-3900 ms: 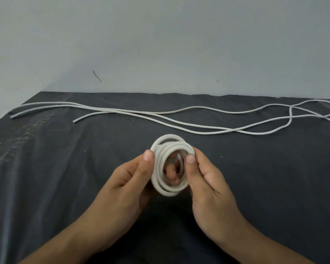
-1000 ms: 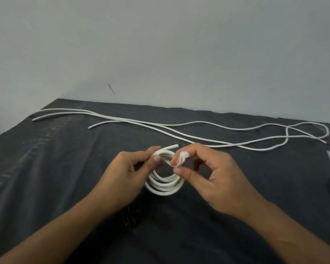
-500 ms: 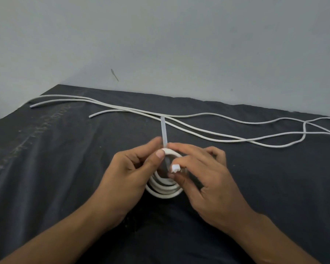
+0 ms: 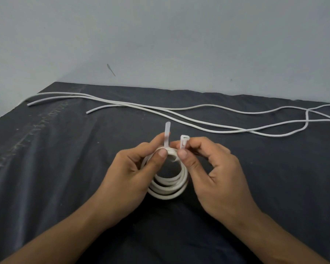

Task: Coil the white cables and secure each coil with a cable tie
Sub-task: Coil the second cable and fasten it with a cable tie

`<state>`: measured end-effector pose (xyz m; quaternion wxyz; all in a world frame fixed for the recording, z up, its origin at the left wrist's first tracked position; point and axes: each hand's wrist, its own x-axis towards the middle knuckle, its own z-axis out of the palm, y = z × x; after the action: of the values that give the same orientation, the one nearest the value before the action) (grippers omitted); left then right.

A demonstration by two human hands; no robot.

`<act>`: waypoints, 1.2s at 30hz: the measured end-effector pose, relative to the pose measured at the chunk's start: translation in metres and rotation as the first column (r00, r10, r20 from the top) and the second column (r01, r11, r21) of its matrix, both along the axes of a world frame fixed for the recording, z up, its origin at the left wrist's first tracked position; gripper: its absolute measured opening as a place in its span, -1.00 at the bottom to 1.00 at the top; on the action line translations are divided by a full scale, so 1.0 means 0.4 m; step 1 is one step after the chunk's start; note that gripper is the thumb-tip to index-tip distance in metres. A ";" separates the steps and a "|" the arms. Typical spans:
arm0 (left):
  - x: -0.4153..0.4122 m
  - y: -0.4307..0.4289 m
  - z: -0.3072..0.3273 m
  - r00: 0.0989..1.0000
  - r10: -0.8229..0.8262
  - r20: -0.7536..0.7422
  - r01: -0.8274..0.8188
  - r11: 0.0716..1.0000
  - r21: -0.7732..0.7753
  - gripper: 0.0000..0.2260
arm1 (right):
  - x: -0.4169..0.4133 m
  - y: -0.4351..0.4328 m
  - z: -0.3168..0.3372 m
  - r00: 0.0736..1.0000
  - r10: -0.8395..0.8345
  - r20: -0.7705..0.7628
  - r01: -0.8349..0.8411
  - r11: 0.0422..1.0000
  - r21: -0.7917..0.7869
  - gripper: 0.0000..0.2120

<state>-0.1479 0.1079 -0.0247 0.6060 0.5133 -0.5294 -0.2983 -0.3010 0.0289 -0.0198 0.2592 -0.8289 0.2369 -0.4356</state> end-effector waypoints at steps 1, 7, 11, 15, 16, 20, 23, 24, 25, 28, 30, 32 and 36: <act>-0.002 0.000 -0.001 1.000 0.011 -0.003 -0.011 1.000 -0.003 -0.70 | 0.000 0.000 0.002 0.999 0.025 0.028 -0.026 0.999 0.037 -0.85; -0.015 0.002 0.003 0.999 0.046 0.028 -0.046 0.999 0.007 -0.72 | 0.006 0.004 0.006 0.990 0.075 0.118 -0.090 0.988 0.129 -0.86; -0.017 0.005 0.000 0.998 0.069 0.004 -0.069 0.997 0.033 -0.73 | 0.005 0.005 0.004 0.986 0.061 0.155 -0.082 0.988 0.129 -0.83; -0.022 0.005 0.002 0.998 0.054 -0.022 -0.053 0.998 0.041 -0.73 | 0.008 0.007 0.001 0.975 0.035 0.218 -0.074 0.982 0.174 -0.79; -0.024 0.004 0.004 0.999 0.045 -0.028 -0.044 0.998 0.040 -0.73 | 0.007 0.006 0.000 0.973 0.035 0.228 -0.071 0.985 0.155 -0.81; -0.025 0.003 0.005 0.998 0.033 -0.052 -0.030 0.998 0.056 -0.75 | 0.007 0.005 -0.002 0.975 0.045 0.219 -0.060 0.996 0.061 -0.83; -0.024 0.002 0.002 0.998 0.056 -0.034 -0.053 0.995 0.087 -0.74 | 0.010 0.003 -0.003 0.978 0.040 0.206 -0.056 0.996 0.075 -0.86; -0.025 0.002 0.003 0.997 0.070 -0.024 -0.067 0.994 0.088 -0.73 | 0.011 0.001 -0.003 0.975 0.048 0.217 -0.070 0.993 0.098 -0.86; -0.025 0.003 0.004 0.997 0.080 -0.016 -0.079 0.993 0.087 -0.72 | 0.010 -0.001 -0.002 0.971 0.063 0.232 -0.093 0.989 0.117 -0.86; -0.029 0.003 0.008 0.996 0.083 -0.019 -0.081 0.994 0.079 -0.73 | 0.007 0.000 0.002 0.969 0.073 0.236 -0.097 0.991 0.093 -0.85; -0.029 0.003 0.010 0.997 0.077 -0.007 -0.077 0.994 0.076 -0.73 | 0.007 0.002 0.001 0.974 0.053 0.220 -0.072 0.994 0.080 -0.84; -0.029 0.004 0.009 0.997 0.072 0.022 -0.073 0.994 0.083 -0.72 | 0.008 0.004 -0.002 0.976 0.042 0.215 -0.059 0.995 0.076 -0.85; -0.027 0.004 0.010 0.998 0.054 0.025 -0.056 0.994 0.091 -0.72 | 0.008 0.005 -0.001 0.971 0.025 0.237 -0.041 0.997 0.063 -0.86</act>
<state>-0.1586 0.1096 -0.0205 0.5838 0.5583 -0.5077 -0.2995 -0.2978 0.0309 -0.0200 0.3205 -0.7658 0.2050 -0.5185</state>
